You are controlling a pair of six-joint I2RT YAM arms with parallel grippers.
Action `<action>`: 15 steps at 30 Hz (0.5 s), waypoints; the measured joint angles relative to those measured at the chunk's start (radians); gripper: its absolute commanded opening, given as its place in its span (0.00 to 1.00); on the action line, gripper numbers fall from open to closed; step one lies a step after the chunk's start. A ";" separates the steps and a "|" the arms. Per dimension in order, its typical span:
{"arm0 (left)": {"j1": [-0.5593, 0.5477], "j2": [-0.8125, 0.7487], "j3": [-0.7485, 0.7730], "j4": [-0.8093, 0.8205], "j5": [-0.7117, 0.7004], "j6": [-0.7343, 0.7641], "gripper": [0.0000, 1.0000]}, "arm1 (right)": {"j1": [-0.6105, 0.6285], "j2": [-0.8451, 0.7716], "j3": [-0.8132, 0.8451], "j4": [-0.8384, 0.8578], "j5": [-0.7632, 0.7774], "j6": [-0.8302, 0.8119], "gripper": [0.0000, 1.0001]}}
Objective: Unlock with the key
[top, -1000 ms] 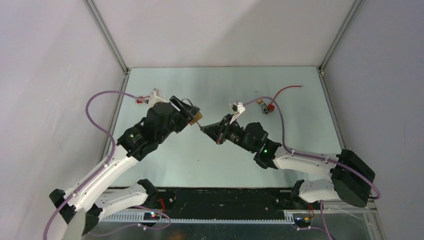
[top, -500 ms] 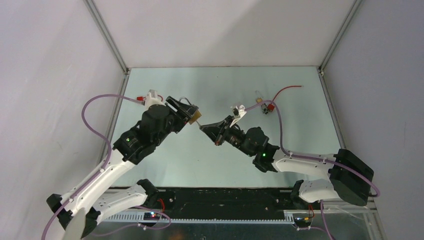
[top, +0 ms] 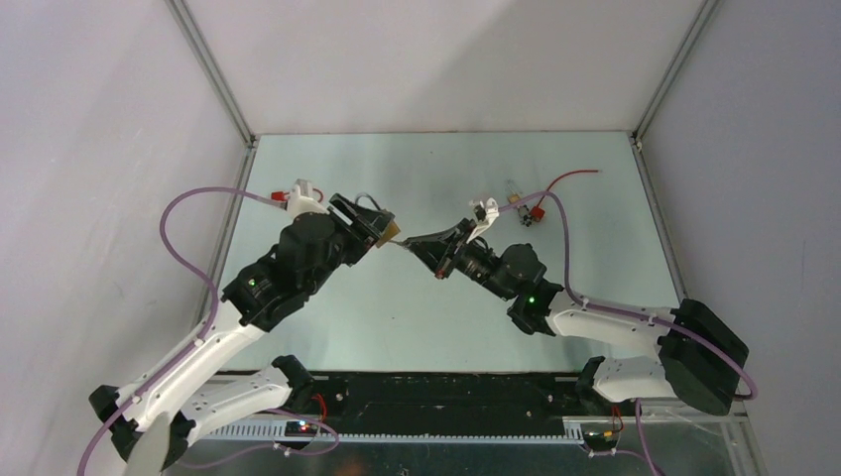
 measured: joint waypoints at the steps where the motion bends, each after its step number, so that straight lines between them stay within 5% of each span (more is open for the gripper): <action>1: -0.005 0.000 0.000 -0.005 0.000 0.005 0.00 | -0.003 -0.003 0.000 0.002 -0.001 0.000 0.00; 15: -0.037 -0.031 -0.009 -0.051 -0.012 0.016 0.00 | 0.048 0.026 0.012 0.068 0.024 -0.010 0.00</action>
